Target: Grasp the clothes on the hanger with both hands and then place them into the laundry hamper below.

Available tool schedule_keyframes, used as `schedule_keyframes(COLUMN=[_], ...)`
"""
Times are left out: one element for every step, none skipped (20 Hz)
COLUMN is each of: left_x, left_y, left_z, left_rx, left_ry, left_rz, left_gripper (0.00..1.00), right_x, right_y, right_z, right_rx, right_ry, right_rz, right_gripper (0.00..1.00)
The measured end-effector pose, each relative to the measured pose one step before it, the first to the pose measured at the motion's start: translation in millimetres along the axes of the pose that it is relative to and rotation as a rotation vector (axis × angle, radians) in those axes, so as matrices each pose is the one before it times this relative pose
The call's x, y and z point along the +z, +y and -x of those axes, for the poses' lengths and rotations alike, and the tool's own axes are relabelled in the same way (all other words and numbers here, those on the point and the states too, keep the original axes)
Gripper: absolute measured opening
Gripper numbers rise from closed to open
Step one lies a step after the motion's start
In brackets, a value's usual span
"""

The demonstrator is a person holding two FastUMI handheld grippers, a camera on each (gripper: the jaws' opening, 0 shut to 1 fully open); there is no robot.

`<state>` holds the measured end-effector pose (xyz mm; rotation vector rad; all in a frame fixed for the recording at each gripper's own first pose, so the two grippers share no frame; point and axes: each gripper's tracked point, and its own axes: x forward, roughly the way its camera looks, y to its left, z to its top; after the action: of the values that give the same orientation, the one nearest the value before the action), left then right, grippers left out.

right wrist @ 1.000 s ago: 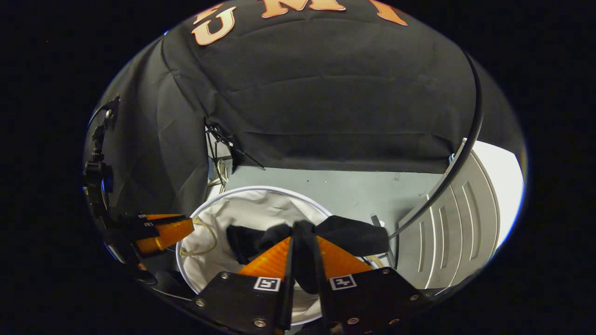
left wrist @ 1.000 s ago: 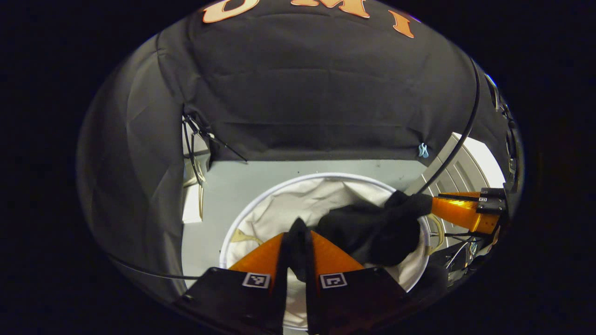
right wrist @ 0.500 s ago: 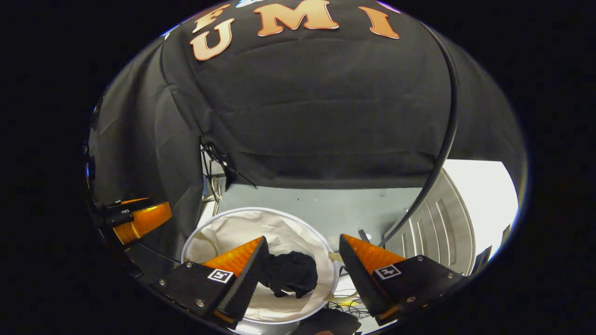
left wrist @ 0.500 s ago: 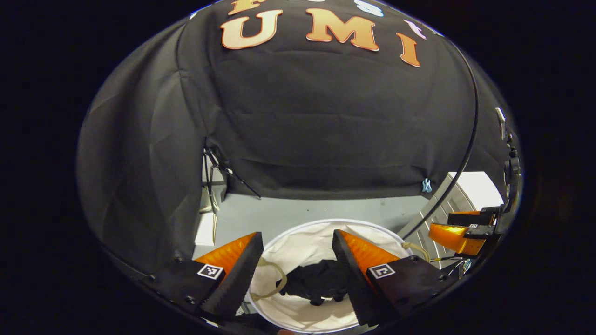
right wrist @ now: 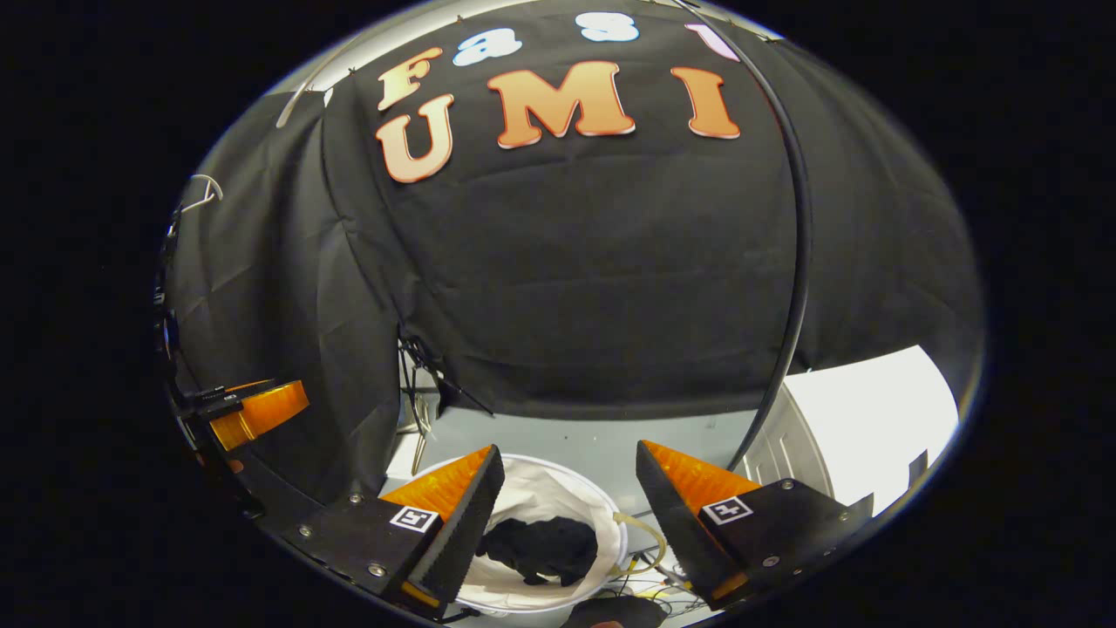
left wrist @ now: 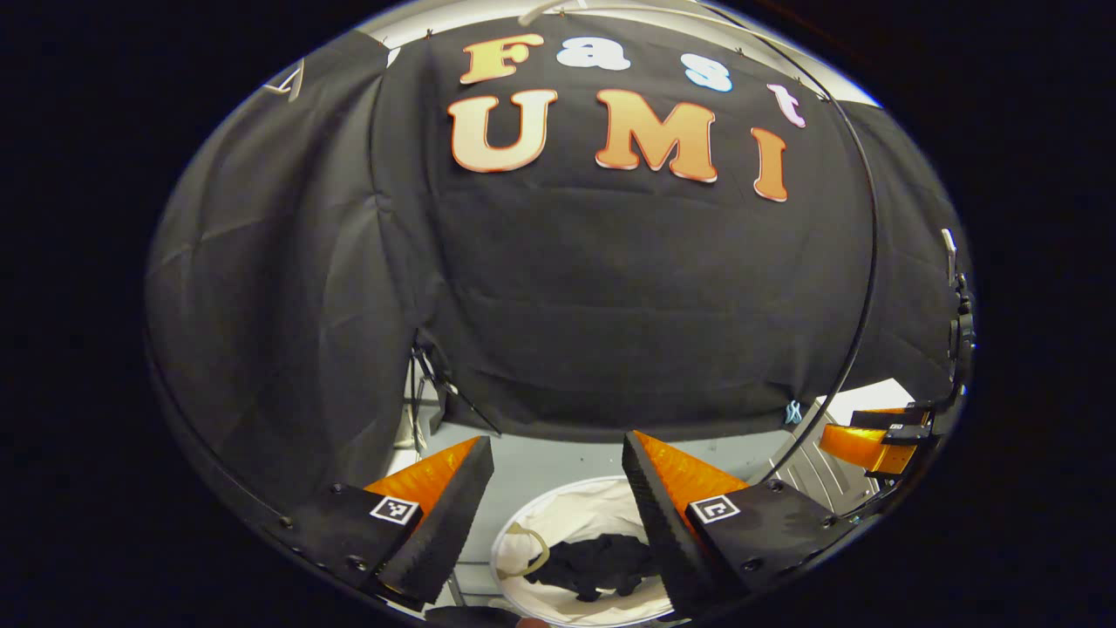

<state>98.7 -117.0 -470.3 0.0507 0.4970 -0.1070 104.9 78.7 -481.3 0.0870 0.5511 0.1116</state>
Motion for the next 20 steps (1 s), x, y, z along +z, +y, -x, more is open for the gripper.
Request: schedule_keyframes(left_x=[14.24, 18.85, 17.4, 16.9, 16.39, 15.56, 15.05, 15.9, 15.64, 13.99, 14.97, 13.55, 13.56, 12.39, 11.81, 12.81, 13.02, 11.37, 13.27, 12.29], left_y=[3.71, 3.39, 4.68, 6.22, 5.47, 2.41, 3.34, 2.96, 5.29, 3.84, 6.41, 4.62, 3.82, 1.95, 4.2, 4.19, 3.86, 1.5, 3.33, 5.26], left_z=[10.36, 7.35, 6.06, 5.91, 5.49, 6.21, 7.19, 9.3, 8.13, 7.98, 6.01, 8.0, 4.24, 3.29, 1.11, 3.18, 1.33, 2.72, 2.71, 3.45], left_rx=[0.00408, 0.00704, 0.01034, 0.00972, 0.00546, 0.00217, -0.00304, -0.0015, 0.00241, 0.00514, 0.01001, 0.0067, 0.00354, 0.0031, 0.00906, 0.01273, 0.00455, 0.00167, 0.003, 0.00905], left_ry=[-0.03106, -0.03461, -0.03846, -0.03396, -0.03022, -0.02629, -0.02359, -0.02345, -0.02722, -0.02765, -0.023, -0.01645, -0.01394, -0.01295, -0.0157, -0.01733, -0.01412, -0.01318, -0.01511, -0.0151], left_rz=[-0.00491, -0.00696, -0.00671, -0.00569, -0.00054, 0.00606, 0.00843, 0.0052, -0.00178, -0.00554, -0.00875, 0.0029, 0.00857, 0.0058, -0.00043, -0.00523, 0.00083, 0.00737, 0.00632, -0.00071], left_gripper=[0.97, 0.97, 0.97, 0.94, 1.0, 0.96, 0.94, 0.94, 0.96, 0.95, 0.94, 0.93, 0.93, 0.93, 0.93, 0.94, 0.93, 0.93, 0.94, 0.95], right_x=[14.65, 13.82, 15.92, 12.16, 15.61, 15.48, 15.64, 13.63, 14.0, 15.09, 13.88, 14.55, 15.59, 12.43, 12.54, 10.61, 11.54, 8.69, 8.06, 9.48], right_y=[2.26, 2.81, 0.0, -0.13, -0.61, -2.19, -0.3, 0.78, 0.14, 0.07, -3.11, -4.75, -2.45, -0.89, -0.26, 0.35, 2.51, 0.76, 1.4, 3.8], right_z=[9.96, 7.78, 8.83, 12.07, 11.09, 9.67, 9.16, 7.05, 8.68, 7.87, 8.03, 6.06, 6.86, 4.09, 3.06, 1.81, 3.32, 1.99, 1.73, 3.57], right_rx=[0.00282, 0.00164, -0.00372, -0.00532, -0.00829, -0.0077, -0.0014, 0.00051, -0.00037, -0.00167, -0.01422, -0.01415, -0.00898, -0.00571, -0.00291, 0.00112, 0.00789, -0.00027, -0.00036, 0.00422], right_ry=[-0.02483, -0.02494, -0.02592, -0.02668, -0.02762, -0.03156, -0.02796, -0.02555, -0.02223, -0.02244, -0.02171, -0.02091, -0.02272, -0.01835, -0.01454, -0.01262, -0.01418, -0.00923, -0.00769, -0.00917], right_rz=[0.0024, 0.00199, 0.00603, 0.0105, 0.00943, 0.00479, 0.00642, 0.00653, 0.00424, 0.00021, 0.00065, 0.01285, 0.01776, 0.01497, 0.00761, 0.0008, 0.00431, 0.00664, 0.00618, 0.00029], right_gripper=[0.94, 0.94, 0.94, 0.94, 0.94, 0.94, 0.94, 0.94, 0.94, 0.94, 0.94, 0.94, 0.94, 0.94, 1.0, 1.0, 1.0, 1.0, 1.0, 1.0])
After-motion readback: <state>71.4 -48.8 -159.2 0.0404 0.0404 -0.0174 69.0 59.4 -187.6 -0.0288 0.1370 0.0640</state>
